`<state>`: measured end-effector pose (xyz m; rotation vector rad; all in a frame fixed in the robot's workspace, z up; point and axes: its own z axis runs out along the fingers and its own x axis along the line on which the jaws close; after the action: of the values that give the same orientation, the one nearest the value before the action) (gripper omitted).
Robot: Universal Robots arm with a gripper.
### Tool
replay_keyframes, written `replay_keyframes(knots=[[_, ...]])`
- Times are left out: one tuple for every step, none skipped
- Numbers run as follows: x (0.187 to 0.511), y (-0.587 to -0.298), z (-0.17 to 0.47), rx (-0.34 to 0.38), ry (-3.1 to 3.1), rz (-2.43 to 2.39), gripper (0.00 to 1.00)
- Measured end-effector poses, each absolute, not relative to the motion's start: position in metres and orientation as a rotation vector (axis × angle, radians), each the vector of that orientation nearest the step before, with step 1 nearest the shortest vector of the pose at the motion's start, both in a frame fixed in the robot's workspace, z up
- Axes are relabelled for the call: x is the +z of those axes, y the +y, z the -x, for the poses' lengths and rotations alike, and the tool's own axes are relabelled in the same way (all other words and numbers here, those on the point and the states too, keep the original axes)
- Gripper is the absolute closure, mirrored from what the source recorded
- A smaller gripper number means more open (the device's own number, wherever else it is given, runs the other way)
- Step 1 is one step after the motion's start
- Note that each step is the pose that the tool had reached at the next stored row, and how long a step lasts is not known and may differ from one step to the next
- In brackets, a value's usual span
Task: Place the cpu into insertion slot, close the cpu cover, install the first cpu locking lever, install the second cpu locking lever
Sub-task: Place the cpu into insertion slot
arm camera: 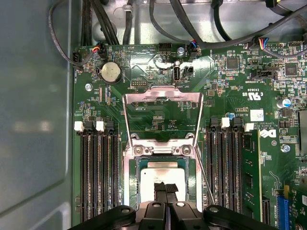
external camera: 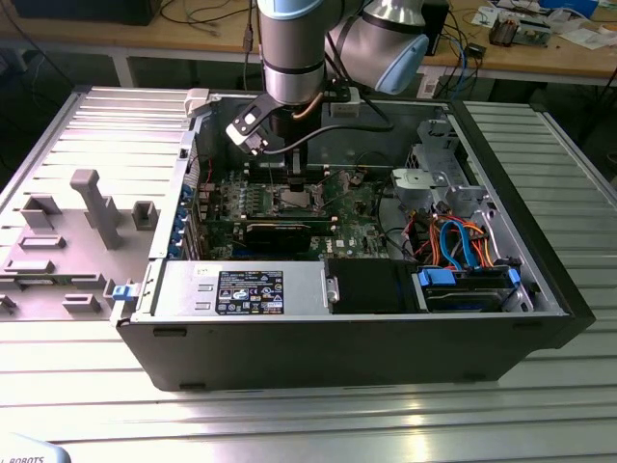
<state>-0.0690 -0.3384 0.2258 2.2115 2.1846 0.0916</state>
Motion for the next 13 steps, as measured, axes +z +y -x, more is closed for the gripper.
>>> replay_keyframes(knots=[[0.2258,-0.3384,0.069,0.092,2.184,-2.212,0.89],[0.2258,-0.3383,0.0684,0.091,2.185,-2.212,0.89],[0.2258,-0.3383,0.0676,0.087,2.186,-2.213,0.89],[0.2258,-0.3382,0.0652,0.077,2.189,-2.216,0.89],[0.2258,-0.338,0.0635,0.069,2.192,-2.219,0.89],[0.2258,-0.3379,0.0621,0.061,2.195,-2.222,0.89],[0.2258,-0.3379,0.0622,0.059,2.195,-2.222,0.89],[0.2258,-0.3379,0.0621,0.058,2.195,-2.223,0.89],[0.2258,-0.3378,0.0621,0.056,2.196,-2.224,0.89],[0.2258,-0.3379,0.0621,0.055,2.197,-2.224,0.89],[0.2258,-0.3379,0.0621,0.053,2.197,-2.225,0.89],[0.2258,-0.3379,0.0621,0.052,2.198,-2.225,0.89],[0.2258,-0.3379,0.0621,0.051,2.198,-2.226,0.89]])
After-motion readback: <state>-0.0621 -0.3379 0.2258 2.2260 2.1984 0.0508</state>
